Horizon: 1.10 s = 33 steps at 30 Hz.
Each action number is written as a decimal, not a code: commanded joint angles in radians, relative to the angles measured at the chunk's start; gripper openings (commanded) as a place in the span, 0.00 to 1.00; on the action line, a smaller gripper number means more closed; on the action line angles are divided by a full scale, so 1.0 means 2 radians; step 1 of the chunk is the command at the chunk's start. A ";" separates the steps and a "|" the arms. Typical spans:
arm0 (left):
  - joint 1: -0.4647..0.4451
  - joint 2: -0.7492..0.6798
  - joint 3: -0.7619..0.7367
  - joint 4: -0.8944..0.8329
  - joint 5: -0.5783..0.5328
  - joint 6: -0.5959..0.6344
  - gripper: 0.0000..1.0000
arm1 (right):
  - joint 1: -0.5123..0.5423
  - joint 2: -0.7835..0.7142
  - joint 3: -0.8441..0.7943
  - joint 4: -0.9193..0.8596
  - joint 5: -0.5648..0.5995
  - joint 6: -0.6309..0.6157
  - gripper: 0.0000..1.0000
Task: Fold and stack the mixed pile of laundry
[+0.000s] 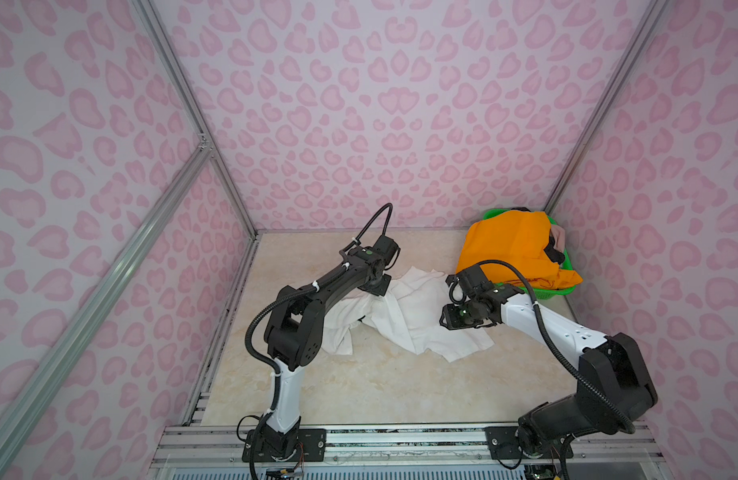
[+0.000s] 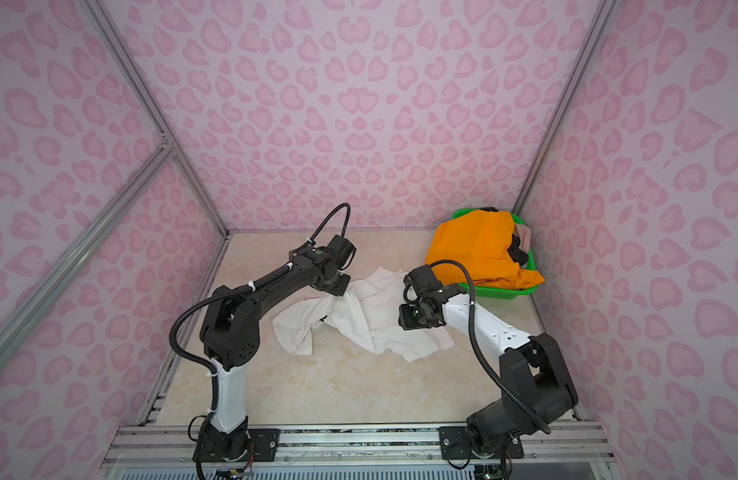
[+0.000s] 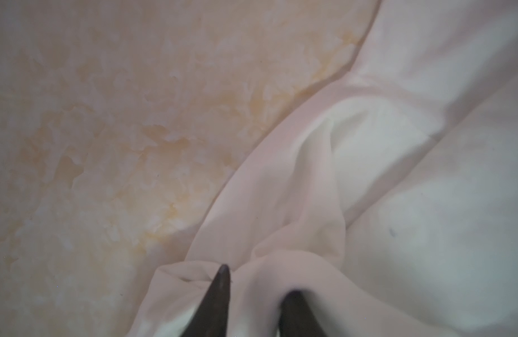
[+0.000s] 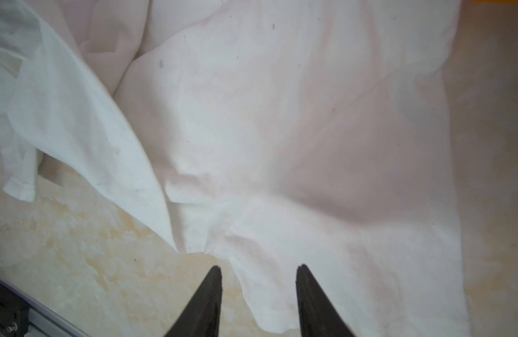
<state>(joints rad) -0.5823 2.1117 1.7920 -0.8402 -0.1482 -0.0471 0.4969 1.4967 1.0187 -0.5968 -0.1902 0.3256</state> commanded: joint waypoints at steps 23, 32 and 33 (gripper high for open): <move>-0.033 -0.090 -0.084 -0.058 0.069 0.089 0.54 | -0.001 -0.006 -0.007 0.002 -0.004 0.000 0.43; -0.054 -0.040 -0.033 -0.079 0.050 0.021 0.54 | -0.013 -0.024 -0.025 0.005 -0.006 0.001 0.43; -0.055 -0.036 -0.026 -0.082 0.039 -0.008 0.55 | -0.013 -0.024 -0.025 0.004 -0.006 0.001 0.43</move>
<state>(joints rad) -0.6861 2.0174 1.7115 -0.9771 -0.0235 0.0528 0.4725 1.4513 0.9768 -0.5880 -0.2050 0.3279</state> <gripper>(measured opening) 0.545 0.431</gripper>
